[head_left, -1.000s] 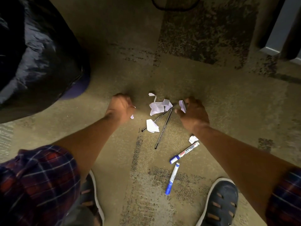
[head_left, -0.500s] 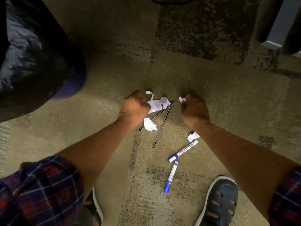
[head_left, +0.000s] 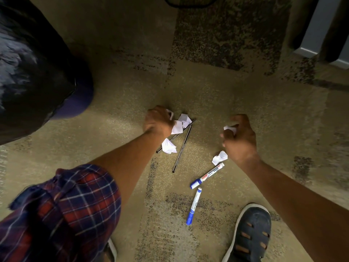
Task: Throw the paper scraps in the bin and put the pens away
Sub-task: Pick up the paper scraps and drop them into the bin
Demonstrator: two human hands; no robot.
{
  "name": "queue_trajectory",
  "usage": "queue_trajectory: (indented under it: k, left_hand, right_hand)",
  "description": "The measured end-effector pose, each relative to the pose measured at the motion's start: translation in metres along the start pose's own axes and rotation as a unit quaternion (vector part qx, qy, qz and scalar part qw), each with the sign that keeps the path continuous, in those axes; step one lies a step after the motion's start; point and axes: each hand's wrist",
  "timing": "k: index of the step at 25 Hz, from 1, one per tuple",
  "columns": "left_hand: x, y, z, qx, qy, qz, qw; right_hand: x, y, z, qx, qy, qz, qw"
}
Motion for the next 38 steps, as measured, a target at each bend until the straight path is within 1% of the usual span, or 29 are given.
queue_trajectory:
  k: [1, 3, 5, 7, 10, 12, 15, 17, 18, 21, 24, 28, 30, 32, 36, 38]
  left_hand:
    - [0.001, -0.002, 0.003, 0.004, -0.001, -0.002, 1.0]
    - [0.002, -0.004, 0.006, 0.128, 0.041, -0.034, 0.99]
    - [0.002, -0.003, 0.008, 0.253, 0.079, -0.096, 0.96]
    - [0.005, 0.0, 0.013, 0.326, 0.105, -0.127, 0.931]
    - [0.015, 0.009, 0.02, 0.319, 0.085, -0.118, 0.937]
    - [0.025, 0.014, 0.026, 0.344, 0.079, -0.133, 0.926]
    - [0.042, 0.016, 0.032, 0.337, 0.098, -0.139, 0.926]
    - [0.052, 0.017, 0.034, 0.357, 0.116, -0.133, 0.917]
    - [0.058, 0.019, 0.034, 0.363, 0.124, -0.129, 0.914]
    - [0.077, 0.032, 0.029, 0.373, 0.14, -0.107, 0.911]
    - [0.102, 0.06, 0.016, 0.388, 0.133, -0.101, 0.907]
    - [0.134, 0.112, -0.004, 0.44, 0.1, -0.133, 0.882]
    - [0.153, 0.149, -0.005, 0.465, 0.091, -0.151, 0.868]
    - [0.172, 0.184, -0.001, 0.49, 0.089, -0.172, 0.85]
    - [0.202, 0.256, 0.026, 0.51, 0.07, -0.24, 0.823]
    - [0.208, 0.288, 0.05, 0.518, 0.088, -0.292, 0.799]
  right_hand:
    - [0.0, 0.002, -0.005, 0.017, 0.0, -0.011, 1.0]
    - [-0.001, 0.006, -0.014, 0.057, -0.009, -0.028, 0.998]
    - [-0.001, 0.007, -0.026, 0.127, -0.032, -0.027, 0.991]
    - [0.0, 0.008, -0.036, 0.216, -0.037, -0.012, 0.976]
    - [0.004, 0.005, -0.043, 0.29, -0.046, 0.059, 0.954]
    - [0.005, 0.0, -0.045, 0.349, -0.027, 0.093, 0.932]
    - [0.008, -0.005, -0.044, 0.427, 0.003, 0.108, 0.898]
    - [0.01, -0.005, -0.038, 0.449, 0.023, 0.115, 0.886]
    - [0.012, -0.004, -0.034, 0.439, 0.025, 0.109, 0.892]
    - [0.024, 0.006, -0.011, 0.337, -0.009, 0.07, 0.939]
    - [0.051, 0.016, 0.026, 0.256, 0.009, 0.049, 0.965]
    - [0.106, 0.009, 0.093, 0.062, 0.006, 0.062, 0.996]
    - [0.143, -0.007, 0.137, -0.028, -0.008, 0.093, 0.995]
    - [0.178, -0.025, 0.18, -0.086, -0.009, 0.134, 0.987]
    - [0.236, -0.066, 0.263, -0.159, -0.021, 0.191, 0.968]
    - [0.258, -0.091, 0.294, -0.19, -0.049, 0.212, 0.957]
Point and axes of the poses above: each hand's wrist, its own x-axis away from the middle knuckle, its own y-axis out of the back of the hand, z = x × y, and after that the axes turned 15 degrees about -y, right-handed
